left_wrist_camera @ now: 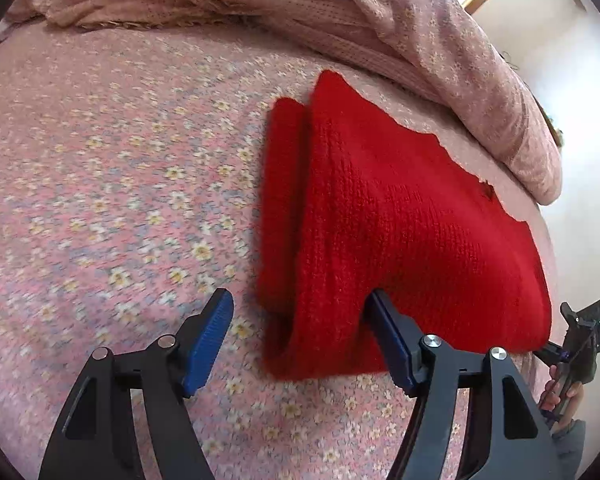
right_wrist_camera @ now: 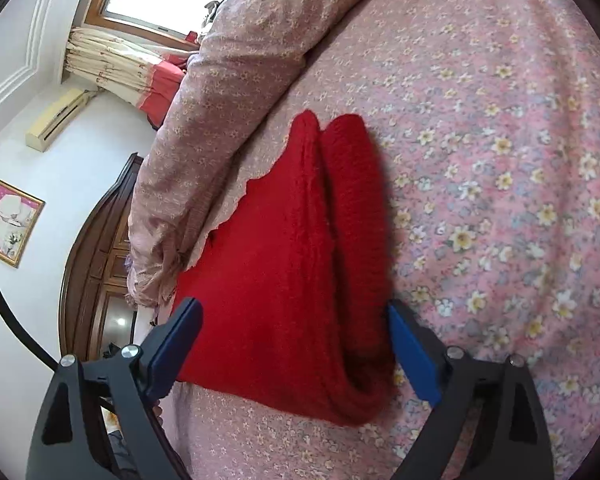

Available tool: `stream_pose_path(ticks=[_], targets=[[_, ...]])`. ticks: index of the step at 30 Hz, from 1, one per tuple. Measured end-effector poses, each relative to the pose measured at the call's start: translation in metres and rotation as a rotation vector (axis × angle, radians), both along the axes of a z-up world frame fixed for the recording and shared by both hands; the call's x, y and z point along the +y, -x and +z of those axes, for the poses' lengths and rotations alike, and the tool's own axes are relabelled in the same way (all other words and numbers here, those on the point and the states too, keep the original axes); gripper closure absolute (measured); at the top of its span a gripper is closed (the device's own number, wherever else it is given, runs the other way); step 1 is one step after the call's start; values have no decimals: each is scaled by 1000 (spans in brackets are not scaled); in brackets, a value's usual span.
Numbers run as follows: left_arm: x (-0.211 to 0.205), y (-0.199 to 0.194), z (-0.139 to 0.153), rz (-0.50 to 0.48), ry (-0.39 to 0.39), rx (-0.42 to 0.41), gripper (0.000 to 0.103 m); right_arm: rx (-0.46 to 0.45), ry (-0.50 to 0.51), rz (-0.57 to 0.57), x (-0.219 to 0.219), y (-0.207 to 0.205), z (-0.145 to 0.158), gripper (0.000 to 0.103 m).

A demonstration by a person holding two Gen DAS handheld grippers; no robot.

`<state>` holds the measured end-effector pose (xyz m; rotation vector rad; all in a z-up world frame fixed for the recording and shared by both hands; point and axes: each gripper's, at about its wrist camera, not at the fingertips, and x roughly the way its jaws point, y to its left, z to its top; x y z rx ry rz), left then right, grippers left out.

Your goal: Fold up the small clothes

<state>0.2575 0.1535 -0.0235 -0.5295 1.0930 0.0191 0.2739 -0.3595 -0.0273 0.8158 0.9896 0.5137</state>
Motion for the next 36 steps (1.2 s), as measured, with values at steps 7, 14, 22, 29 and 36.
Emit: stream_pose_path(ticks=[7, 14, 22, 29, 36], targets=[[16, -4, -5, 10, 51, 13, 34, -4, 36, 16, 11, -5, 2, 8], [22, -22, -12, -61, 110, -113, 27, -18, 37, 27, 12, -7, 2, 8], [41, -17, -27, 8, 495, -91, 27, 23, -10, 216, 20, -4, 0, 8], [20, -39, -26, -30, 443, -86, 26, 24, -82, 154, 15, -19, -4, 8], [43, -11, -26, -31, 458, -88, 30, 0, -121, 128, 18, -33, -6, 9]])
